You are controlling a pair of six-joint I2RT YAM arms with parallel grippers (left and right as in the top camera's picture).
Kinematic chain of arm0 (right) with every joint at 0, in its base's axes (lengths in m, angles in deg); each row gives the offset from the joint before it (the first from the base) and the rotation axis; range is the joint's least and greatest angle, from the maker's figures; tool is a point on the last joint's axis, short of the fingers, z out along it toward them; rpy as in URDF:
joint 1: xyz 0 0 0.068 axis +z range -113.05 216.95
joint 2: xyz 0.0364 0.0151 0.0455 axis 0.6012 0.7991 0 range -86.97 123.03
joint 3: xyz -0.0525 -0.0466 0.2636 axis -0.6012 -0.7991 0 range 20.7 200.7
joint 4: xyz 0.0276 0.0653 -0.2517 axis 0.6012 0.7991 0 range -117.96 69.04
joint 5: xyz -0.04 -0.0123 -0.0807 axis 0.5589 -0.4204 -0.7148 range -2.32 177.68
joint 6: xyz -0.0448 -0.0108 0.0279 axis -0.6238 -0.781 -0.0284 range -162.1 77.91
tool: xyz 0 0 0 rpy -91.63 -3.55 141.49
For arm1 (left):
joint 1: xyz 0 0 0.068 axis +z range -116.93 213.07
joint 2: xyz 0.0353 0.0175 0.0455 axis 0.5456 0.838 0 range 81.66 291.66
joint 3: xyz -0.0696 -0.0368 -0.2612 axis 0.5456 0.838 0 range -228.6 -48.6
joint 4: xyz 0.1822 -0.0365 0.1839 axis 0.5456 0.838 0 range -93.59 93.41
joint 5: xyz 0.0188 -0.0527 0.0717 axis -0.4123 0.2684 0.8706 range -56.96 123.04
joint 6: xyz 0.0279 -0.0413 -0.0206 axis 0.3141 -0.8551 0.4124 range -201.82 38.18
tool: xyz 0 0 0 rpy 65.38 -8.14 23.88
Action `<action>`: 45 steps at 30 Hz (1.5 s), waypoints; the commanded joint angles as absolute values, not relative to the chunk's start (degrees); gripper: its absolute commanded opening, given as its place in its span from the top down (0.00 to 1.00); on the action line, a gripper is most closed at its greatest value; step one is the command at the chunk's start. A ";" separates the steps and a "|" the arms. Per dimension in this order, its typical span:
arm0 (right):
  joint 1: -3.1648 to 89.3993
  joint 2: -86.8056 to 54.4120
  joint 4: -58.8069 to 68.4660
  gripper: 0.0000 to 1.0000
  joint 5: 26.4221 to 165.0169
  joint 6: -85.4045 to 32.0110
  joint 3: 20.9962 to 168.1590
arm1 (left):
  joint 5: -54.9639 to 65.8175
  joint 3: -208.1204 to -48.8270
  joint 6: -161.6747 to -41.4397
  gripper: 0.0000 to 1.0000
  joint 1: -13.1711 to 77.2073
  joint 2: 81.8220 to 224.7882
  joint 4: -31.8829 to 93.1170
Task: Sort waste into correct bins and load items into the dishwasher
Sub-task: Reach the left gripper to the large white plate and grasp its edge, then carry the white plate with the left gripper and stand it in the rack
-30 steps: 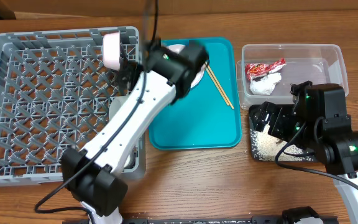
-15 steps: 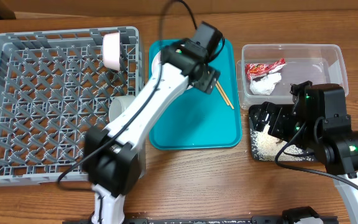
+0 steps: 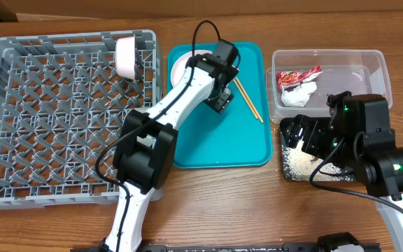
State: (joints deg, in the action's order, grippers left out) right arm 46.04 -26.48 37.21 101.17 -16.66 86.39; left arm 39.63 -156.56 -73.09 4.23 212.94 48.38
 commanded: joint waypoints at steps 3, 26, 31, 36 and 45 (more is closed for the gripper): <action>45.88 -26.68 36.93 0.00 100.76 -16.84 87.53 | 37.51 -156.58 -71.10 0.27 5.04 213.44 47.76; 45.88 -26.68 36.93 0.00 100.76 -16.84 87.53 | 34.43 -155.58 -70.44 0.96 4.93 215.50 48.11; 45.88 -26.68 36.93 0.00 100.76 -16.86 87.53 | 34.47 -157.85 -73.20 0.96 4.77 214.67 49.97; 45.88 -26.68 36.93 0.00 100.76 -16.86 87.53 | 29.97 -165.70 -77.18 0.96 5.36 210.73 56.05; 45.88 -26.68 36.93 0.01 100.76 -16.84 87.53 | 19.44 -179.09 -82.55 0.96 9.89 198.23 64.70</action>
